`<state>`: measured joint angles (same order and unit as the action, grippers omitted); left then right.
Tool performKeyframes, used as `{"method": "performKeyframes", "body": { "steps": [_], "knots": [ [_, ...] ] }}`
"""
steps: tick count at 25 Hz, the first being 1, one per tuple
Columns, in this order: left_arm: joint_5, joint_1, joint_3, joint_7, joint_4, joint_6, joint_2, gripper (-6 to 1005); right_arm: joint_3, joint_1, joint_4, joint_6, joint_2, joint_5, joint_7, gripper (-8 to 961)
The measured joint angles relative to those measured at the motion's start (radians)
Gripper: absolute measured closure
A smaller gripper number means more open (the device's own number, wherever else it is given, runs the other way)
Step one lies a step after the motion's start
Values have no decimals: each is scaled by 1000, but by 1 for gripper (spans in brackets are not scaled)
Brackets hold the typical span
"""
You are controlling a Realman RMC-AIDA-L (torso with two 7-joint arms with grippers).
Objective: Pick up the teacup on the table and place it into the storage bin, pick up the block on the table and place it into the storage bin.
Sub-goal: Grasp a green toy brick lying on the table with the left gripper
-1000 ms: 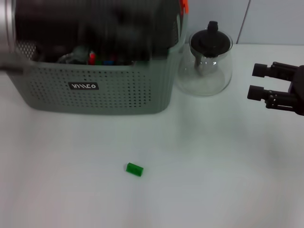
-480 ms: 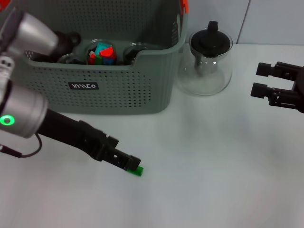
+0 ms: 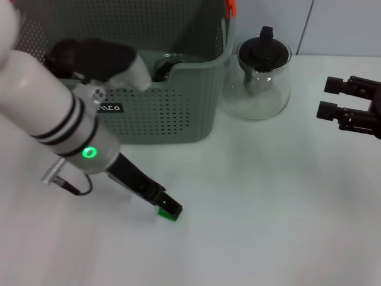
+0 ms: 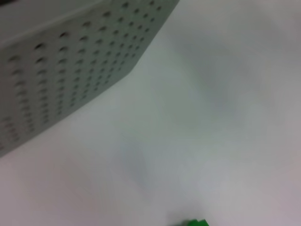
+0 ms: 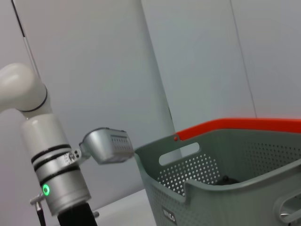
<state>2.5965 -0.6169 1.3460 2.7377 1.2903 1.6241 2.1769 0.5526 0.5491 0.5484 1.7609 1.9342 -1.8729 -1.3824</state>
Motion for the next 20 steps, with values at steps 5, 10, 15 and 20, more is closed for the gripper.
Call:
{"method": "performKeyframes", "body": {
  "steps": [5,10,15,20],
  "knots": [
    [15,-8,94,68,-3,-70,1,93,-8,0,3,-1,-2,0,4,162],
    [44,-12,182,126,-20,-130,1,99,-8,0,4,-3,-3,0,6,163],
    [72,-13,249,177,-30,-161,1,104,-8,0,5,-4,-3,0,6,163],
    [75,-13,292,210,-51,-188,1,110,-8,0,4,-8,-3,0,7,162]
  ]
}}
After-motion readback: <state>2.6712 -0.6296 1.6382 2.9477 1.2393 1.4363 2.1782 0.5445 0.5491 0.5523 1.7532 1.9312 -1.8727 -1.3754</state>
